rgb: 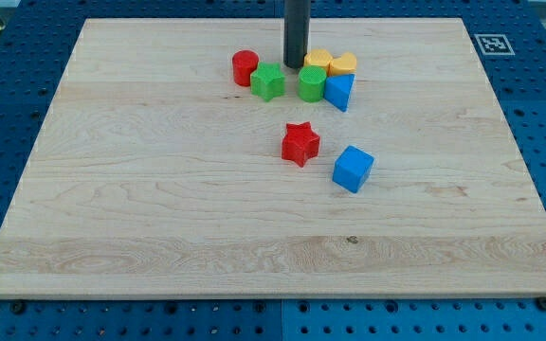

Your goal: Point your arm towards top right

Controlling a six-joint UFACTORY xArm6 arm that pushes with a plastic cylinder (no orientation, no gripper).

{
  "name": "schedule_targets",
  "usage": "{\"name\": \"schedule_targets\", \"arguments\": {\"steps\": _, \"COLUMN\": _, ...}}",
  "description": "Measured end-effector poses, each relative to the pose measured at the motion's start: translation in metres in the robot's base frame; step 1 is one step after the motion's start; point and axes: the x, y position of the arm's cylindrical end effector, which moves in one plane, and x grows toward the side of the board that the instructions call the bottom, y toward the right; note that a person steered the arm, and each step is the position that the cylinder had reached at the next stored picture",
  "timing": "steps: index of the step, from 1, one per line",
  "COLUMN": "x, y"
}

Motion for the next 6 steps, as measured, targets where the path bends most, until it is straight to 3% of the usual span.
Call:
{"name": "schedule_targets", "arguments": {"steps": 2, "x": 0.024, "y": 0.021}}
{"name": "schedule_targets", "arguments": {"steps": 4, "x": -0.026, "y": -0.007}}
{"name": "schedule_targets", "arguments": {"steps": 5, "x": -0.067, "y": 0.014}}
{"name": "schedule_targets", "arguments": {"steps": 6, "x": -0.08, "y": 0.088}}
